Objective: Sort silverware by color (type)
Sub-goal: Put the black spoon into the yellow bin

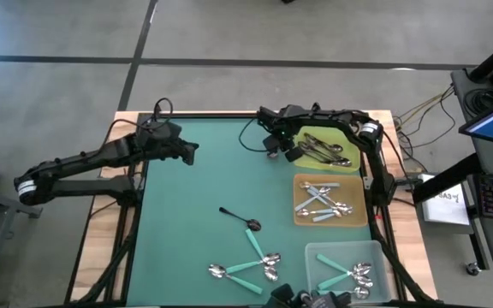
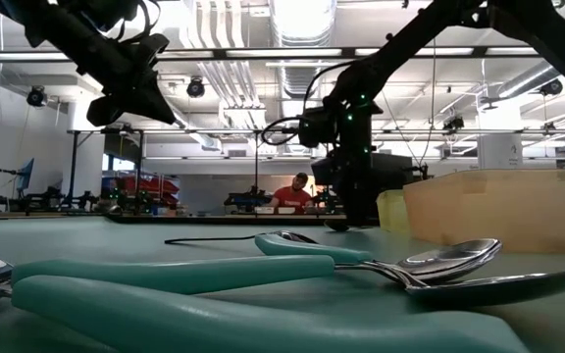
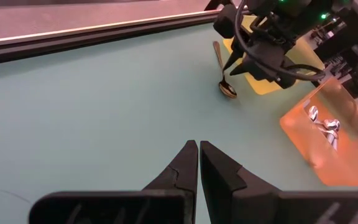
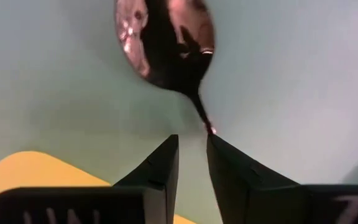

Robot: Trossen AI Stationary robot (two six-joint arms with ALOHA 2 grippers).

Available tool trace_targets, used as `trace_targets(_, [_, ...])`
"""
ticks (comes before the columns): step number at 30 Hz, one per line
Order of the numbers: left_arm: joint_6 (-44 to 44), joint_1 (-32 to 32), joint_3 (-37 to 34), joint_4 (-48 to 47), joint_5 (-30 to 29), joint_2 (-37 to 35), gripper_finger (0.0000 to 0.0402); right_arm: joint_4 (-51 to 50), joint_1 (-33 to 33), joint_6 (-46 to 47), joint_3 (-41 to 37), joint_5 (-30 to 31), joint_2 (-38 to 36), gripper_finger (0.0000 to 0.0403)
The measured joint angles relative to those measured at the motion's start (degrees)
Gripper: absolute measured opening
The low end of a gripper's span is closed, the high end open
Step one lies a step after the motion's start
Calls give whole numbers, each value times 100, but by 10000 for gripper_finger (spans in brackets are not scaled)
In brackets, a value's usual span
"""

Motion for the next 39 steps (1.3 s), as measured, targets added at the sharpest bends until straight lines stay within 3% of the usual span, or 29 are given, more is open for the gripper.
trace_targets(12, [0, 0, 0, 0, 0, 2, 0, 433, 3, 40, 0, 9, 49, 127])
trace_targets(39, [-45, -37, 0, 2, 2, 294, 0, 471, 99, -607, 139, 47, 68, 110])
